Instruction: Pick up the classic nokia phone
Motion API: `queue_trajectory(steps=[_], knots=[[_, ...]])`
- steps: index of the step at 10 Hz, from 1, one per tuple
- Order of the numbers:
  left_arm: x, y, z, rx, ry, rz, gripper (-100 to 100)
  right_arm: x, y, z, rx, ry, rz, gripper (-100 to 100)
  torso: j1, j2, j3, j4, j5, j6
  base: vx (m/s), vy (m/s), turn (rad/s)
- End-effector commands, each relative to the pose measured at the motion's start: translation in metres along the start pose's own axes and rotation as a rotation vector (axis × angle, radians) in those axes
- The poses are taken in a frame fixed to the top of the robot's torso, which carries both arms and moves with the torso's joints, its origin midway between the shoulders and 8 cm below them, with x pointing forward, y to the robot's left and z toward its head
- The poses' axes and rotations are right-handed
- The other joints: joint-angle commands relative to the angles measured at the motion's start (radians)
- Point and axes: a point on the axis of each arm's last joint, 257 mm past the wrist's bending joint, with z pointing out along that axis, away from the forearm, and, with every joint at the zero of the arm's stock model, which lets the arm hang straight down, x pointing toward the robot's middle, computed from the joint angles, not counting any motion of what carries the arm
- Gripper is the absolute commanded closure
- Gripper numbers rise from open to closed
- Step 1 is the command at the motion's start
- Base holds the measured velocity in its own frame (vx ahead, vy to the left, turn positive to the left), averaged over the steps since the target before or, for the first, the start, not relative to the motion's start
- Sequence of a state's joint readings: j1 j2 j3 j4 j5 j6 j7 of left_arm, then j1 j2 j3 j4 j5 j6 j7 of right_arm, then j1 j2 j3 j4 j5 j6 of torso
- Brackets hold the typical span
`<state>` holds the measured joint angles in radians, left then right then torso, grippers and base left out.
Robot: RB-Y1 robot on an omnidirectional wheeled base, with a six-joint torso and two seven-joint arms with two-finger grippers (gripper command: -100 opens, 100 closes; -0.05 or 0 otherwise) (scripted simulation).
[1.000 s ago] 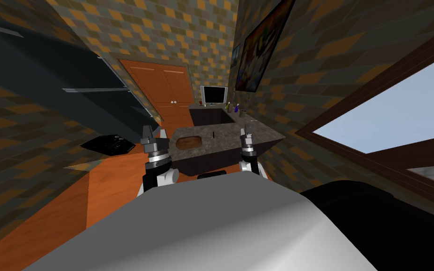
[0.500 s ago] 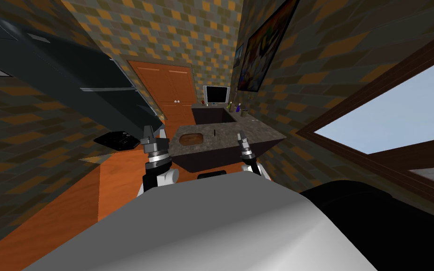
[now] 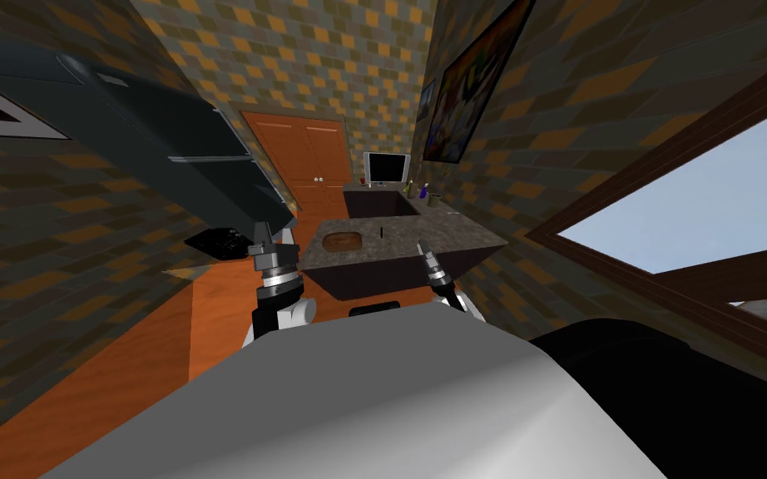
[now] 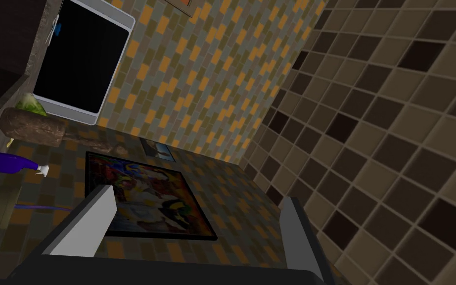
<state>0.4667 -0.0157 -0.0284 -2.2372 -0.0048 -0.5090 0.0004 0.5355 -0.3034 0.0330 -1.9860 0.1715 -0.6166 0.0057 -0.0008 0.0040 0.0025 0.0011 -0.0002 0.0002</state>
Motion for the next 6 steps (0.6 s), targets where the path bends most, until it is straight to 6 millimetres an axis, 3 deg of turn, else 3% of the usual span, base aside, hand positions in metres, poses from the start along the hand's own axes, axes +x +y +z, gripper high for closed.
queue_trajectory(steps=[1,2,5,6], knots=[[0.0,0.0,0.0,0.0,0.0,0.0,0,0.011,-0.018,-0.015,0.036,0.063,-0.002,-100,0.0,0.0,0.0,0.0,0.0,0.0,-0.062,0.008,0.109],[0.0,0.0,0.0,0.0,0.0,0.0,0,0.011,-0.018,-0.015,0.036,0.07,-0.006,-100,0.001,0.0,0.0,0.0,0.0,0.0,-0.06,0.006,0.07],[0.0,0.0,0.0,0.0,0.0,0.0,0,0.027,-0.05,-0.046,0.107,0.184,-0.008,-100,0.0,0.0,0.0,0.0,0.0,0.0,-0.062,0.01,0.118],[0.0,0.0,0.0,0.0,0.0,0.0,0,0.027,-0.051,-0.047,0.107,0.193,-0.014,-100,0.001,0.0,0.0,0.0,0.0,0.0,-0.051,0.002,0.078]])
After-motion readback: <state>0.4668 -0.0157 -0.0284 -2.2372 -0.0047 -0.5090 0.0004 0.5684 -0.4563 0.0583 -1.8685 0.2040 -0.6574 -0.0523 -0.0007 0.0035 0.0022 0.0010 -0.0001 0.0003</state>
